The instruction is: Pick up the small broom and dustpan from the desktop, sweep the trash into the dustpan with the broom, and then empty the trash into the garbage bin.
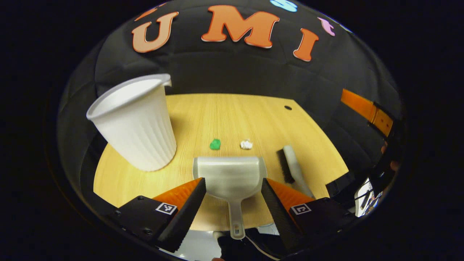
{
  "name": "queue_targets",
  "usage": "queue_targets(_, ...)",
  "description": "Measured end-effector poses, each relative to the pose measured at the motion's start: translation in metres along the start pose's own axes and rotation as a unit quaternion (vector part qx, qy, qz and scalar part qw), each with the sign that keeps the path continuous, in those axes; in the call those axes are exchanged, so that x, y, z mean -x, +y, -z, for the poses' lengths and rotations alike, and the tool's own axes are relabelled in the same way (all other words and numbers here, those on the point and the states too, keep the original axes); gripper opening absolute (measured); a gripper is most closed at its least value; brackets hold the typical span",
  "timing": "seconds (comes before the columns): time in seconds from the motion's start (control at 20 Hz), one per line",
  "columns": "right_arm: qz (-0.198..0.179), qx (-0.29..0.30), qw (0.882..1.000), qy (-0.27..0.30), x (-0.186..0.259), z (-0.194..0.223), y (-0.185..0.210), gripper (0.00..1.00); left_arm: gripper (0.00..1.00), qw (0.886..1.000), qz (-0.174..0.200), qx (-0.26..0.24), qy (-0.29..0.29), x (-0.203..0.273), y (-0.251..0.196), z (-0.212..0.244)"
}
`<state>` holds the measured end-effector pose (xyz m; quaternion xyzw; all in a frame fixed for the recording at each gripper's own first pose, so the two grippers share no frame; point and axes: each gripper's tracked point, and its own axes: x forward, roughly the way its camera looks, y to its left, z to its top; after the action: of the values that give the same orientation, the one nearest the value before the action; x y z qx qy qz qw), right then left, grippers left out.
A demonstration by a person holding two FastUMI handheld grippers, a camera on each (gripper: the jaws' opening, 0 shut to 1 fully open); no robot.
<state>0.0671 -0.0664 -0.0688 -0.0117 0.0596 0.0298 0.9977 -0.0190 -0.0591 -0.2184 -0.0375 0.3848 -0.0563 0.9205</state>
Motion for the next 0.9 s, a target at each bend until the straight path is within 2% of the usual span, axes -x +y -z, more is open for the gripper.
queue_targets(0.15, -0.017, -0.015, 1.000, 0.019, -0.012, 0.016, -0.015, 0.94, 0.99, 0.995, -0.001, 0.049, 0.085, -0.015, -0.004, 0.038)
queue_targets(0.3, -0.017, -0.021, 0.999, 0.037, -0.018, 0.031, -0.035, 0.94, 0.98, 0.988, -0.008, 0.088, 0.126, -0.023, 0.001, 0.054)
queue_targets(0.45, 0.001, -0.012, 0.999, 0.044, -0.018, 0.040, -0.054, 0.94, 0.98, 0.983, -0.034, 0.071, 0.168, -0.034, 0.010, 0.066)
queue_targets(0.7, 0.022, -0.035, 0.996, 0.079, -0.014, 0.064, -0.063, 0.94, 0.98, 0.975, -0.029, 0.010, 0.221, -0.069, 0.013, 0.073)
queue_targets(0.9, 0.036, -0.040, 0.995, 0.084, -0.015, 0.068, -0.068, 0.95, 0.99, 0.965, -0.025, 0.027, 0.261, -0.083, 0.018, 0.080)
